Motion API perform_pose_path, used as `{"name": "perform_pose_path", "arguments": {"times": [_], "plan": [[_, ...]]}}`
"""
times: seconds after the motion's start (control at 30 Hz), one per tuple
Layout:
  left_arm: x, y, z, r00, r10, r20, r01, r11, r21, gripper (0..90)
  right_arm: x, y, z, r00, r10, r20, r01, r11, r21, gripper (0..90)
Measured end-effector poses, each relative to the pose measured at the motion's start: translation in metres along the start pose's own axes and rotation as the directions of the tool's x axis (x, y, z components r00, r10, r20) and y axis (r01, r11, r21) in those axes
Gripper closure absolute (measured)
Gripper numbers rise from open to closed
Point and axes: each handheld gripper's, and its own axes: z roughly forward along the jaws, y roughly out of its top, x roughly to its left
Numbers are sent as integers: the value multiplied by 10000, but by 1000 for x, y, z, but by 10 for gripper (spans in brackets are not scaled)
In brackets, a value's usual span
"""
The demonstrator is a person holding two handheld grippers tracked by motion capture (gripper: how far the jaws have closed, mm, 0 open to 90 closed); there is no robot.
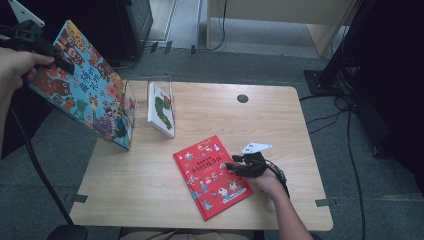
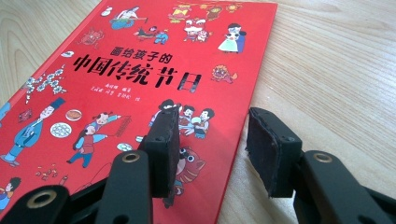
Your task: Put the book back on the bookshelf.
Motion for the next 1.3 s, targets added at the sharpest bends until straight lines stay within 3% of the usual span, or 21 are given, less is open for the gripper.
{"name": "perform_pose_path", "arguments": {"times": [0.23, 0.43, 0.57, 0.87, 0.97, 1.3], "plan": [[8, 1, 29, 9999, -60, -99, 61, 9999, 113, 802, 0, 0, 0, 10000, 2, -35, -2, 10000, 9, 543], [7, 2, 51, 9998, -163, 72, 162, 9997, 159, 800, -1, 0, 0, 10000, -34, -78, 34, 10000, 4, 543], [7, 2, 64, 10000, -70, -28, 71, 9995, 309, 797, -1, 0, 0, 10000, -45, -73, 45, 10000, 2, 543], [7, 3, 72, 9998, -214, -52, 216, 9990, 393, 793, 0, 0, 0, 10000, -71, -42, 71, 10000, -2, 547], [5, 3, 76, 9998, -5, -173, 15, 9985, 551, 792, 0, 0, 0, 10000, -63, -41, 63, 10000, 1, 548], [4, 3, 83, 9999, -1, -146, 12, 9969, 786, 780, 0, 0, 0, 10000, -62, -54, 62, 10000, -1, 549]]}}
